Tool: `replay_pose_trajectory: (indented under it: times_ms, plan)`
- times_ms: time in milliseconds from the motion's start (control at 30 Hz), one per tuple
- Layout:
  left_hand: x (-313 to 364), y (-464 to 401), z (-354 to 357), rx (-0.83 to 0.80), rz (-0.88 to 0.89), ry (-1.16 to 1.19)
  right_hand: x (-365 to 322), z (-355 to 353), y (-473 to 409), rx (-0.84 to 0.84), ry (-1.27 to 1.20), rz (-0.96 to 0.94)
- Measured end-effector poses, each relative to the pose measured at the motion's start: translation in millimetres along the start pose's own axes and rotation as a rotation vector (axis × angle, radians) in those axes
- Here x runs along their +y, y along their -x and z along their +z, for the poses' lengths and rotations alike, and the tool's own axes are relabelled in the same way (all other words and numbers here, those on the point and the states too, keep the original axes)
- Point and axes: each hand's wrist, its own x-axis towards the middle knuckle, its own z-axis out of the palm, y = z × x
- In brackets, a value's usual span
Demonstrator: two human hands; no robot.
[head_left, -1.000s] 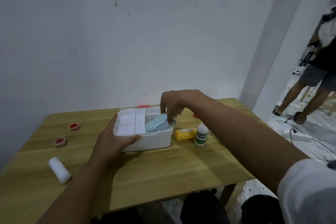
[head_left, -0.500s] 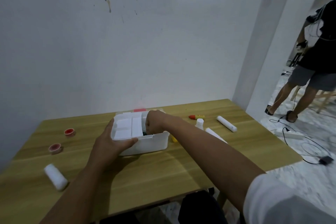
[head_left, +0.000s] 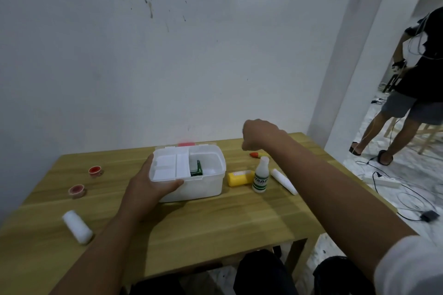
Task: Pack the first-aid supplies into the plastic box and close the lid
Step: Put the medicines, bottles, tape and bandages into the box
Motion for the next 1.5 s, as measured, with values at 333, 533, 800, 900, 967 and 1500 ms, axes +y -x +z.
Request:
replay_pose_trajectory:
  times_ms: [333,533,800,900,967,1500]
  plan:
    - [1,3,-3,-0.006,-0.005,0.014,24,10,14,-0.167,-0.1,0.09]
    - [3,2,-1,-0.011,-0.001,0.014,8,-50,2,0.057,-0.28,-0.013]
    - [2,1,-1,-0.012,-0.008,-0.007,-58,-17,-28,0.105,-0.332,-0.188]
    - [3,1,0,-0.009,-0.004,-0.009,-72,13,-37,0.065,-0.349,-0.203]
    - [4,1,0,-0.008,-0.003,-0.007,-76,32,-40,0.052,-0.349,-0.218]
    - [2,2,2,0.025,-0.009,-0.009,8,36,-53,-0.172,-0.189,-0.08]
